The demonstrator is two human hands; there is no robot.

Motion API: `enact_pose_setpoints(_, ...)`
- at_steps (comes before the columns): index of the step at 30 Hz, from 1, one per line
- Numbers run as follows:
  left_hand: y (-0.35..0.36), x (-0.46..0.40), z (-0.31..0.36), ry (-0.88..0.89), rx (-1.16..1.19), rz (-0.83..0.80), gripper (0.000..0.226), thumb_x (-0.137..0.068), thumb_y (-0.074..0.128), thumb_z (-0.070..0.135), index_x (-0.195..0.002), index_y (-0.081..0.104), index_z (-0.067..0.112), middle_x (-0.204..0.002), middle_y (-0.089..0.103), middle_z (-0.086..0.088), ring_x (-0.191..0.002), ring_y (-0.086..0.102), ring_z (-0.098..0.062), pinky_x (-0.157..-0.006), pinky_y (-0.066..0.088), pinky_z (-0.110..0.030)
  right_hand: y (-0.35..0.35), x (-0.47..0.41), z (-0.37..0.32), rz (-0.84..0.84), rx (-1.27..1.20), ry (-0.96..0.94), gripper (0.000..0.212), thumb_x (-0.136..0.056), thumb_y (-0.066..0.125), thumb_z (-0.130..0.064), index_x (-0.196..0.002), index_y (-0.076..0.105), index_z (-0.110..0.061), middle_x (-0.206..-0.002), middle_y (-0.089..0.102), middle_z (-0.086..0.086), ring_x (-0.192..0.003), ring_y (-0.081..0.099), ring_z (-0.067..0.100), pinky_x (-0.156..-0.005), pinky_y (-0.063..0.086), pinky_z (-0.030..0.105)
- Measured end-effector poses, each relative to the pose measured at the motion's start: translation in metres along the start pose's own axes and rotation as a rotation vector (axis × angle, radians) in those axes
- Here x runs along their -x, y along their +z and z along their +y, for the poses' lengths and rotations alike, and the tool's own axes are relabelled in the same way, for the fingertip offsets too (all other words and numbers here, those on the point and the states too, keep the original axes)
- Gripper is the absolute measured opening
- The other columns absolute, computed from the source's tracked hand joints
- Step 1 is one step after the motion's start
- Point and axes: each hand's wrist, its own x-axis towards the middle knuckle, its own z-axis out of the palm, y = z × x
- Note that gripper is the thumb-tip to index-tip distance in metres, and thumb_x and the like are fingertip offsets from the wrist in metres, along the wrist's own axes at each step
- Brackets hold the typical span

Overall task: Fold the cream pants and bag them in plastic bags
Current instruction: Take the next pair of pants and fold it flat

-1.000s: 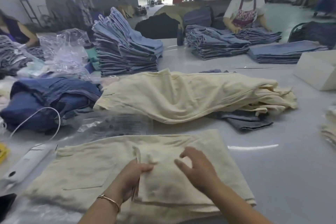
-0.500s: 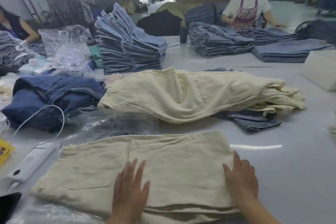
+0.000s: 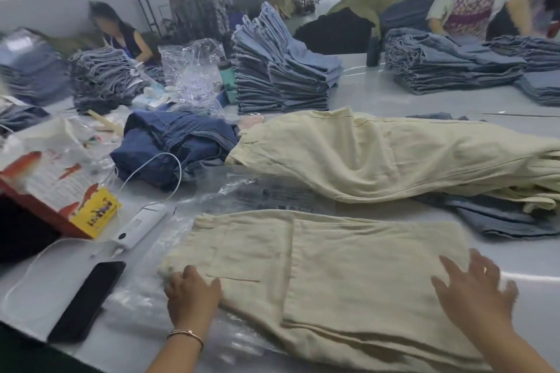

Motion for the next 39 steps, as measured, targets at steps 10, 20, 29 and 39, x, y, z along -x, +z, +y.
enact_pose_setpoints(10,0.013,-0.041,-0.019,-0.481,1.027,-0.086,0.023,-0.071,0.082,0.012,-0.078,0.060,0.005,-0.092,0.067,-0.017,-0.065,0.060,-0.025,-0.061,0.053,-0.035,0.062,0.030,-0.113,-0.071,-0.013,-0.687,0.059,-0.098,0.019,-0.055,-0.151,-0.004,-0.041,-0.159,-0.015,-0.007,-0.147,-0.011,0.012,-0.118,-0.006,0.037)
enact_pose_setpoints(20,-0.041,0.015,0.089,-0.027,1.371,-0.296,0.003,-0.054,0.064,0.011,-0.055,0.062,0.012,-0.058,0.055,-0.003,-0.059,0.053,-0.020,-0.056,0.040,-0.029,0.031,0.028,-0.107,-0.302,-0.458,-0.598,0.047,-0.101,0.034,-0.044,-0.145,0.039,-0.026,-0.156,0.029,0.000,-0.144,0.024,0.015,-0.119,0.013,0.033)
enact_pose_setpoints(29,0.032,0.158,0.183,1.081,0.199,-0.758,0.065,-0.074,0.074,0.048,-0.132,0.051,0.033,-0.098,0.060,0.014,-0.079,0.057,-0.001,-0.074,0.043,-0.011,-0.066,-0.019,0.036,-0.494,-1.687,-0.131,0.072,-0.064,0.057,-0.080,-0.118,0.055,-0.031,-0.108,0.071,0.013,-0.098,0.068,0.029,-0.073,0.052,0.041)
enact_pose_setpoints(39,0.058,0.113,0.156,0.661,0.006,-0.010,0.042,-0.093,0.050,0.048,-0.128,0.052,0.025,-0.133,0.048,0.002,-0.123,0.036,-0.020,-0.102,0.034,-0.034,-0.025,-0.027,0.060,-0.266,-1.227,-0.040,0.071,-0.076,0.054,0.016,-0.131,0.053,-0.028,-0.070,0.047,0.004,-0.055,0.047,0.015,-0.048,0.041,0.022)
